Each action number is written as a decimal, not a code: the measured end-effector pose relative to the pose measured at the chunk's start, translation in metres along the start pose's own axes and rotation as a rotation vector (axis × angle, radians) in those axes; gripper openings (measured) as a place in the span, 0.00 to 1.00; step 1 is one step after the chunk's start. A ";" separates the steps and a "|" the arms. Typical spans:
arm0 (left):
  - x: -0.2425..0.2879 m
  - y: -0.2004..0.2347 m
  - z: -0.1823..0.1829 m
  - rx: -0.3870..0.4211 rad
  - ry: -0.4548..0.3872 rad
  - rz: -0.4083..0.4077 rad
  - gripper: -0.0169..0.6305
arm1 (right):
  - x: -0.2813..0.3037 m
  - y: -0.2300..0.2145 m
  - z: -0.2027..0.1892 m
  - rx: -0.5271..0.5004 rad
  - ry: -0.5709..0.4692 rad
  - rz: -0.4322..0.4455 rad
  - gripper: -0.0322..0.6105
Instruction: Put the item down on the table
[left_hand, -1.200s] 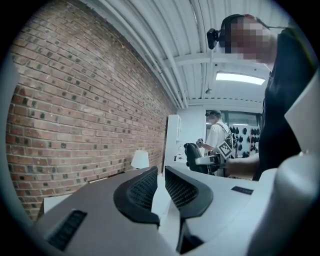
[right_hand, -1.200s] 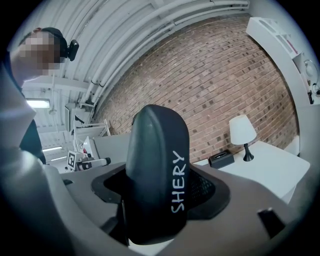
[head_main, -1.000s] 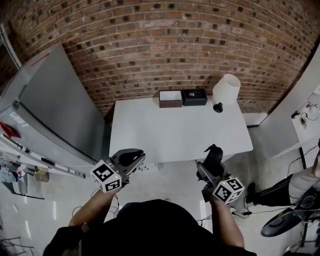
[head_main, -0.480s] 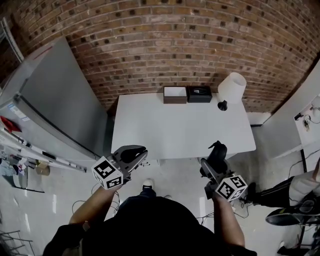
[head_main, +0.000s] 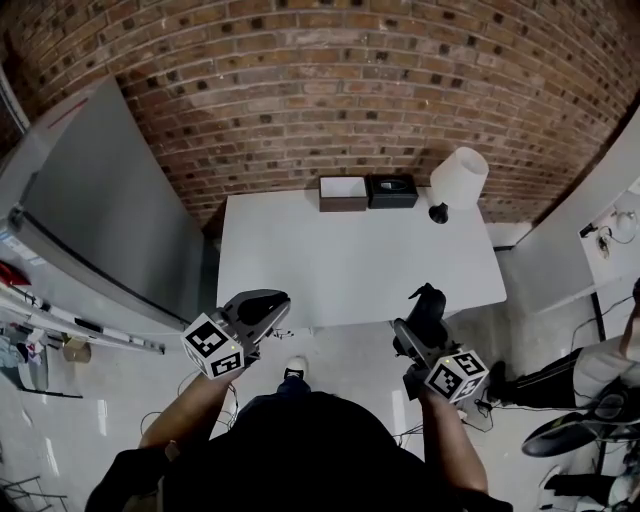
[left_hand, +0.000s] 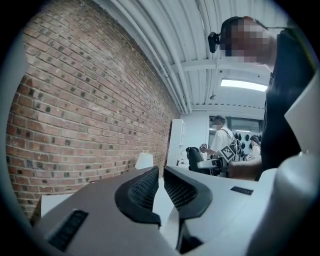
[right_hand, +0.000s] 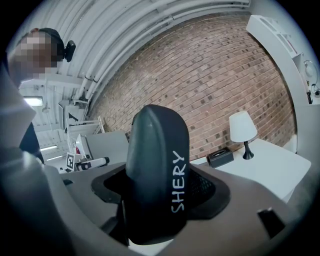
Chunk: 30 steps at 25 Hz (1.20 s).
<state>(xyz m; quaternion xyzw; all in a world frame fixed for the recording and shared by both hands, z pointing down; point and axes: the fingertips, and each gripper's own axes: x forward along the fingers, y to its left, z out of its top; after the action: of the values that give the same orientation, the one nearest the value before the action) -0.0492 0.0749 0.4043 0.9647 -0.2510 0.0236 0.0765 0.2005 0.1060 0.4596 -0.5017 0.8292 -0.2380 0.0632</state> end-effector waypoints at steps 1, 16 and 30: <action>0.002 0.005 0.001 -0.004 0.001 -0.007 0.10 | 0.005 0.001 0.000 0.001 0.003 -0.003 0.58; 0.016 0.114 0.013 -0.021 -0.003 -0.085 0.09 | 0.088 0.017 0.026 0.059 -0.043 -0.070 0.58; 0.038 0.166 0.017 -0.034 -0.007 -0.183 0.09 | 0.121 0.018 0.039 0.054 -0.092 -0.141 0.58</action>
<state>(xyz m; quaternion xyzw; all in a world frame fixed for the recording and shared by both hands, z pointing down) -0.0974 -0.0894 0.4129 0.9822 -0.1626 0.0089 0.0938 0.1402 -0.0039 0.4334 -0.5674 0.7813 -0.2408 0.0980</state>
